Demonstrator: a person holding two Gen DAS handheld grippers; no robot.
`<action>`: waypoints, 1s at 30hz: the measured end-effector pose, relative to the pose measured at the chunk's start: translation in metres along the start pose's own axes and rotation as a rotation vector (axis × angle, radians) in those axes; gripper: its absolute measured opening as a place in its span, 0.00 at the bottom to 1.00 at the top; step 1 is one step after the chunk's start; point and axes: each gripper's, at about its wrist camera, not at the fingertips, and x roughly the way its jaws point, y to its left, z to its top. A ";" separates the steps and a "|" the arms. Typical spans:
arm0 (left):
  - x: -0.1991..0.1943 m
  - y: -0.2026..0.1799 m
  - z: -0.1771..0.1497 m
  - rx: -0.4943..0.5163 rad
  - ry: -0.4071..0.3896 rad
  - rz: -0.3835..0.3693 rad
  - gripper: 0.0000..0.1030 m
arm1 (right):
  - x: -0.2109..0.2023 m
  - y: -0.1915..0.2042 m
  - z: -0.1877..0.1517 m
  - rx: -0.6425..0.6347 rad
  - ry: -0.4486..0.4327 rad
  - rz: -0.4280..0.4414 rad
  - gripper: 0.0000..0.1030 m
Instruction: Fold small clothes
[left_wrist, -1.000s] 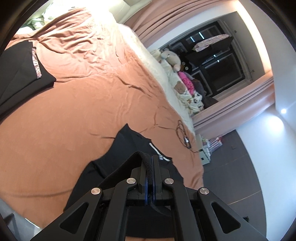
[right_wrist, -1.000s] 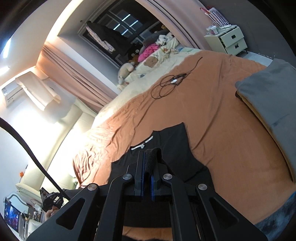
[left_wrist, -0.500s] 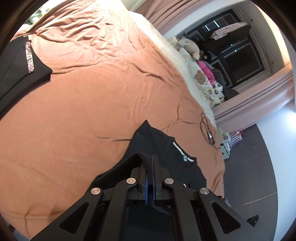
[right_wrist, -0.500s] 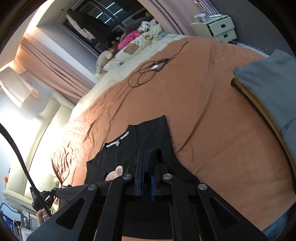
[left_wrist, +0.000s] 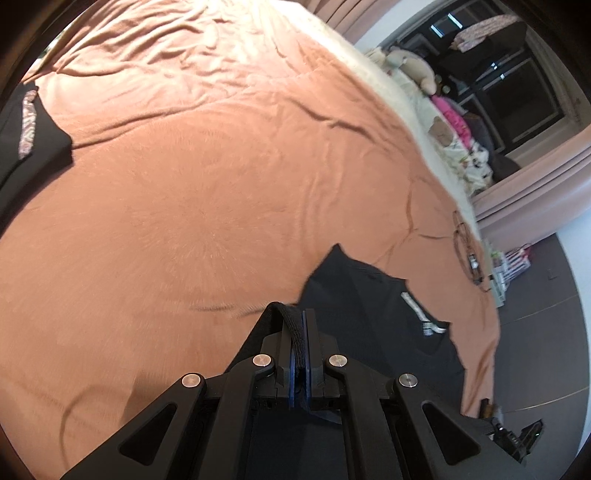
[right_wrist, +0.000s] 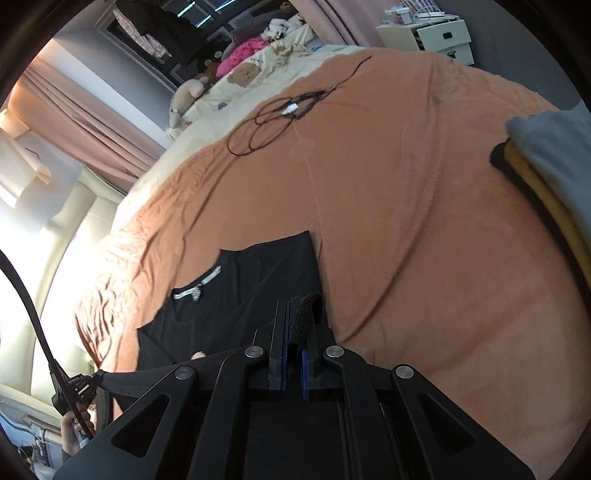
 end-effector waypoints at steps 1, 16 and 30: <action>0.010 0.001 0.002 -0.001 0.011 0.015 0.03 | 0.010 0.000 0.002 -0.006 0.013 -0.012 0.01; 0.059 -0.019 0.035 0.166 0.054 0.224 0.63 | 0.046 0.029 0.035 -0.150 0.049 -0.157 0.59; 0.105 -0.070 0.039 0.416 0.109 0.247 0.52 | 0.110 0.048 0.057 -0.268 0.180 -0.210 0.59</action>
